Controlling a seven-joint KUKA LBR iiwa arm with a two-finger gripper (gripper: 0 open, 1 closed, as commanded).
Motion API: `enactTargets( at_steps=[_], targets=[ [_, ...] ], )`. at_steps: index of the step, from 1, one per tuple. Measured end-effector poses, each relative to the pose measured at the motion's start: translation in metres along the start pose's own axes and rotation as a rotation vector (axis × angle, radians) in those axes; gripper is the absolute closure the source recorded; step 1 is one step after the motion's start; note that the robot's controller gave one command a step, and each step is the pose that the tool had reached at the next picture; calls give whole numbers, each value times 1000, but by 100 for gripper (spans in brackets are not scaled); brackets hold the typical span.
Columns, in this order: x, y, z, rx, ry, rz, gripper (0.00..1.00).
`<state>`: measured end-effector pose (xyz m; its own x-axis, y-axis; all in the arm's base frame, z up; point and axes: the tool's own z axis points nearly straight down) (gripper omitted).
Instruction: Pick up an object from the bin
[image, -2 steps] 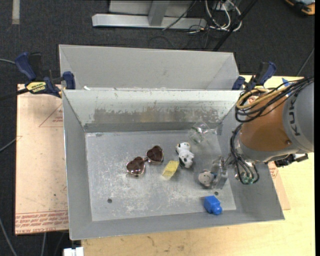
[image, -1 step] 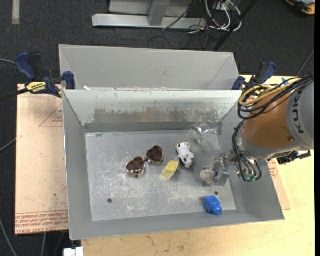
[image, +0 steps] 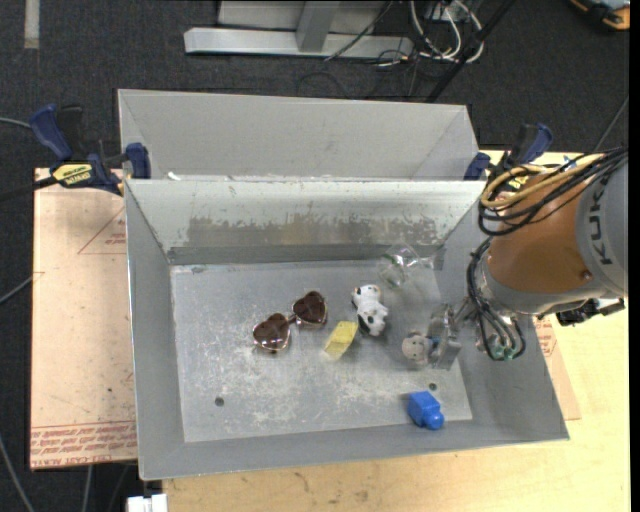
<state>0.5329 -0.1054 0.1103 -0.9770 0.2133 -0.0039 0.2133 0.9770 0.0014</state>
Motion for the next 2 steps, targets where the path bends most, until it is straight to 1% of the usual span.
enactTargets(
  at_steps=[1, 2],
  targets=[
    [0, 0, -4, 0, -1, 0, 100],
    [1, 0, -9, 0, 4, -1, 100]
  ],
)
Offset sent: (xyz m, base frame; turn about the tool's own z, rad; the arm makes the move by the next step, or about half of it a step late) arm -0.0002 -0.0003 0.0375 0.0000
